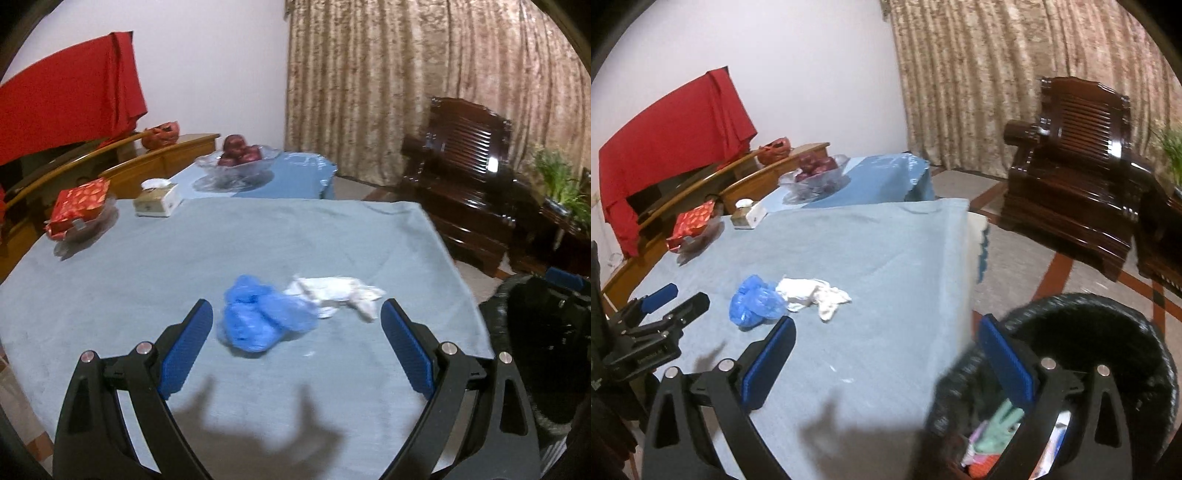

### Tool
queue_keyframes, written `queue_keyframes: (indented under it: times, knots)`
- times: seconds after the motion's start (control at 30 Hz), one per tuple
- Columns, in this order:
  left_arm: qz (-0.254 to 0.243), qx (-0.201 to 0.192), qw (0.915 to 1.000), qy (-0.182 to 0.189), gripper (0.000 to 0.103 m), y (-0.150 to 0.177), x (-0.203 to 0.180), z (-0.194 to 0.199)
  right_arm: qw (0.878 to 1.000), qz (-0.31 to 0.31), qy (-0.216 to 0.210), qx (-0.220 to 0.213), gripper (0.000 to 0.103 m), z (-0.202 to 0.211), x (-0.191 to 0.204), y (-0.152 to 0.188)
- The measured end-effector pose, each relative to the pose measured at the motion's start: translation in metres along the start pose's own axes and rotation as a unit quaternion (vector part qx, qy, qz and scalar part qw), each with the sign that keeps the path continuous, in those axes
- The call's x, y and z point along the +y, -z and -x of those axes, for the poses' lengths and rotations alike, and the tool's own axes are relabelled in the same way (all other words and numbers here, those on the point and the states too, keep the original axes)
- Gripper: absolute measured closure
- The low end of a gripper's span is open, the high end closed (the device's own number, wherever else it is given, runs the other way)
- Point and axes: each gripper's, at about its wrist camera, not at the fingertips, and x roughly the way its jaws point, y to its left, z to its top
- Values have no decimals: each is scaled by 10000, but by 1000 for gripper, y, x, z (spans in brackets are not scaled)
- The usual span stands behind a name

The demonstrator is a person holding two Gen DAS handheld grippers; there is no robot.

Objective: Collect trash
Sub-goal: 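Move both open grippers back over the blue bag and white cloth, then grasp the blue plastic bag with the left gripper while the right grasps the white cloth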

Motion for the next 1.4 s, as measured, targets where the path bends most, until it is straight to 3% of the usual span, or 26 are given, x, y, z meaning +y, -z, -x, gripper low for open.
queue_keyframes:
  times: [0.43, 0.93, 0.97, 1.1, 1.2, 1.4]
  knots:
    - [159, 478, 9985, -210, 13, 7, 31, -76, 9992, 197, -64, 347, 6, -81, 29, -4]
    - [348, 970, 9944, -235, 13, 18, 40, -134, 9980, 251, -61, 575, 6, -117, 31, 0]
    - [344, 1017, 9940, -216, 16, 20, 39, -136, 9979, 258, -64, 583, 6, -118, 32, 0]
    - [464, 1246, 9911, -8, 42, 25, 41, -145, 9976, 321, -65, 616, 6, -123, 34, 2]
    - [557, 1257, 9905, 46, 52, 28, 44, -145, 9974, 315, -73, 648, 6, -126, 35, 3]
    - [622, 1110, 9918, -82, 60, 27, 50, -134, 9972, 346, -112, 659, 6, -131, 41, 2]
